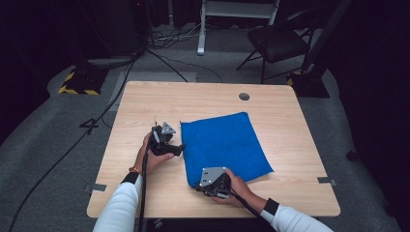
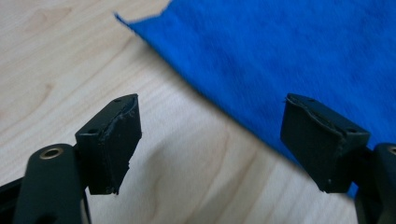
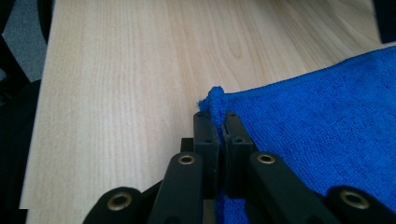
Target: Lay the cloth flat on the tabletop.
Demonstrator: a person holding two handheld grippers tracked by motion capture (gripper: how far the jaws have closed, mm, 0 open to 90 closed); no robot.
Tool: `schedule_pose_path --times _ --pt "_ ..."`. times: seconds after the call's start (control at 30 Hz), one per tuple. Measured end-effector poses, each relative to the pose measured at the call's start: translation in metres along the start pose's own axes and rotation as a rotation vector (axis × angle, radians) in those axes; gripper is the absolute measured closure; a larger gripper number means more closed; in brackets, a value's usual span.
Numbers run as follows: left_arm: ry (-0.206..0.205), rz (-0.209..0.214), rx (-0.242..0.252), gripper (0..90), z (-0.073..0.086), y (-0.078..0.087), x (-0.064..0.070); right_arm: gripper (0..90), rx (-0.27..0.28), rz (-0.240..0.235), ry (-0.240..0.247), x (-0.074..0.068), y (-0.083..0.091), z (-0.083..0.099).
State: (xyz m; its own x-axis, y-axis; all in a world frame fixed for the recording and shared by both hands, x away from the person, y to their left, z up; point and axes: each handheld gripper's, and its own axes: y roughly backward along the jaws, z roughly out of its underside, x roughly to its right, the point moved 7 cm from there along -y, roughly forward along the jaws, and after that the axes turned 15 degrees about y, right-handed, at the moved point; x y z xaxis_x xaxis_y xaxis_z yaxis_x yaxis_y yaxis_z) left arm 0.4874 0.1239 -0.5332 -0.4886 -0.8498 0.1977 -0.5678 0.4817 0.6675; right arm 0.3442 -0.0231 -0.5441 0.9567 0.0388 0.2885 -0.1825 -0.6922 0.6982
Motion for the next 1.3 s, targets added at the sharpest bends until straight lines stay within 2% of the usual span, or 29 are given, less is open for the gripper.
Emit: schedule_pose_path --times 0.07,0.13,0.17,0.23,0.3,0.43,0.53,0.6,0.7,0.73,0.77,0.87,0.9,0.93,1.0,1.1,1.3 --pt "-0.018 -0.018 0.024 22.3 -0.005 -0.001 0.0 87.2 0.0 -0.003 0.003 -0.003 0.001 0.0" --pt "0.026 -0.006 0.011 20.3 -0.009 -0.005 -0.003 87.3 0.0 -0.005 0.011 -0.005 0.002 0.0" --pt "0.049 -0.013 0.038 21.4 -0.014 -0.007 -0.007 87.3 0.0 -0.011 0.014 -0.007 0.002 -0.001" --pt "0.055 -0.014 0.033 21.5 -0.015 -0.008 -0.009 87.3 0.001 -0.015 0.016 -0.008 0.003 -0.001" --pt "0.074 -0.013 0.015 21.3 -0.016 -0.015 -0.013 87.3 -0.001 -0.025 0.032 -0.011 0.004 -0.001" --pt "0.08 -0.023 0.002 23.1 -0.018 -0.023 -0.014 87.2 0.0 -0.026 0.035 -0.012 0.005 -0.001" --pt "0.055 -0.048 -0.019 25.0 -0.017 -0.031 -0.013 87.3 0.003 -0.027 0.038 -0.013 0.006 0.0" --pt "0.039 -0.054 -0.04 31.8 -0.015 -0.035 -0.013 87.3 0.005 -0.029 0.038 -0.014 0.007 0.001" --pt "0.046 -0.034 -0.04 42.7 -0.015 -0.036 -0.013 87.2 0.007 -0.026 0.035 -0.014 0.007 0.001" --pt "0.04 -0.032 -0.042 47.3 -0.016 -0.036 -0.013 87.3 0.007 -0.024 0.035 -0.014 0.007 0.002" --pt "0.03 -0.013 -0.052 51.3 -0.015 -0.035 -0.012 87.3 0.007 -0.022 0.036 -0.014 0.007 0.002" --pt "0.027 -0.006 -0.054 67.0 -0.015 -0.034 -0.011 87.3 0.008 -0.021 0.041 -0.015 0.007 0.002" --pt "0.038 -0.001 -0.049 67.0 -0.014 -0.034 -0.011 87.3 0.008 -0.021 0.041 -0.015 0.007 0.002" --pt "0.029 0.016 -0.048 74.9 -0.013 -0.033 -0.011 87.3 0.01 -0.018 0.045 -0.015 0.007 0.002" --pt "0.015 0.015 -0.049 81.2 -0.013 -0.032 -0.011 87.3 0.012 -0.016 0.044 -0.015 0.008 0.002" --pt "0.017 0.011 -0.05 86.5 -0.012 -0.03 -0.013 87.5 0.022 -0.008 0.049 -0.014 0.01 0.0" --pt "0.014 0.007 -0.041 88.5 -0.012 -0.026 -0.017 87.6 0.038 0.003 0.055 -0.01 0.013 -0.003"
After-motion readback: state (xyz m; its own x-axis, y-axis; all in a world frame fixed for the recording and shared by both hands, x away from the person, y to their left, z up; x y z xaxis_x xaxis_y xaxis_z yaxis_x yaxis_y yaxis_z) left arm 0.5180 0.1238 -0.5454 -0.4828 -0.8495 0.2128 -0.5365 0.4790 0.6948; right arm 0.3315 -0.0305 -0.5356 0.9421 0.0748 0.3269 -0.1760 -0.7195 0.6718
